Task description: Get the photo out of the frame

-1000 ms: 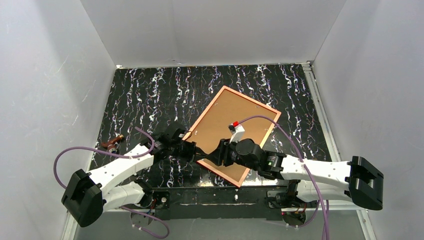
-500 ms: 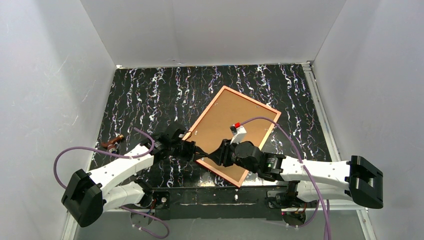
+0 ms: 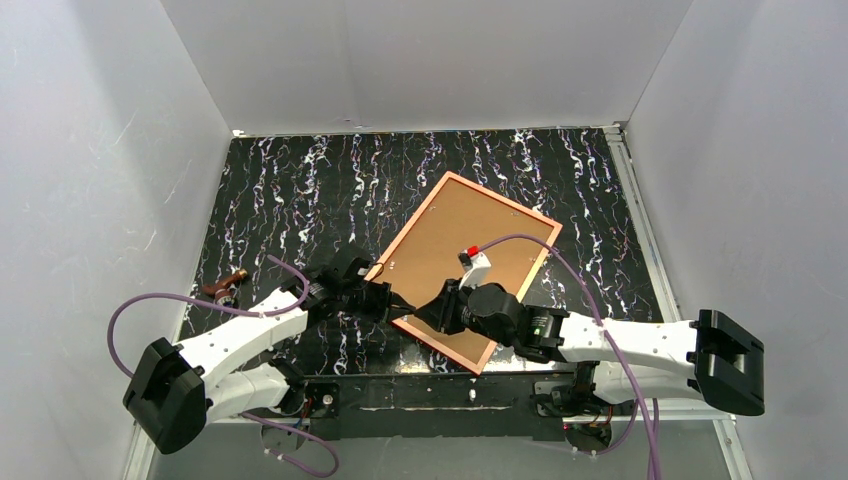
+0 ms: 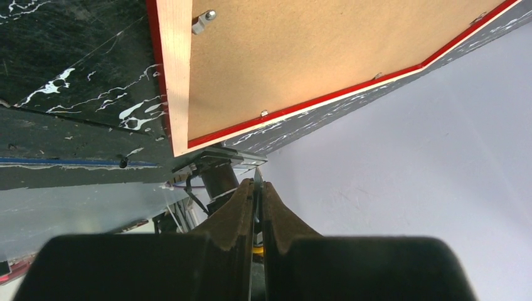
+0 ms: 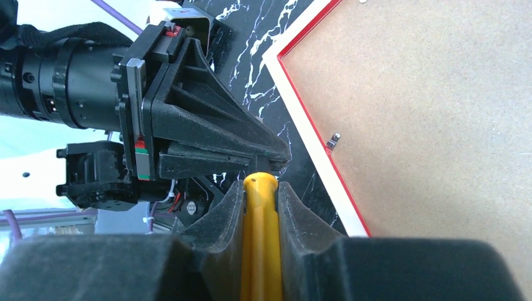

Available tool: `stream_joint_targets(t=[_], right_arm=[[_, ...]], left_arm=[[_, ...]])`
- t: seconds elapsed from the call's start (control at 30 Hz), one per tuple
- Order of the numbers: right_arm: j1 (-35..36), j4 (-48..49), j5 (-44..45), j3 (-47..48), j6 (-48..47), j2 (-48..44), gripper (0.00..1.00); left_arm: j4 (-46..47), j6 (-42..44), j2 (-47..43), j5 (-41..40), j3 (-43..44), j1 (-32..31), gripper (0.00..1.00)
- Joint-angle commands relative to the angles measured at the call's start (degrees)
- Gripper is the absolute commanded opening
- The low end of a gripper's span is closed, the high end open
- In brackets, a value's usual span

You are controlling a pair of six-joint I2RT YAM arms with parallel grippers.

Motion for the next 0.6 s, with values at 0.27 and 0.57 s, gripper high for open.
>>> stream_joint_targets(t=[0.27, 0.57], right_arm=[[0.4, -5.0, 5.9, 0.0, 3.2, -2.0, 0.01], [0.4, -18.9, 7.1, -1.7, 9.5, -8.4, 0.01]], left_arm=[[-14.7, 15.9, -0.9, 1.3, 2.4, 1.5, 0.72], [-27.1, 44.0, 3.6, 0.1, 4.7, 10.5, 0.98]])
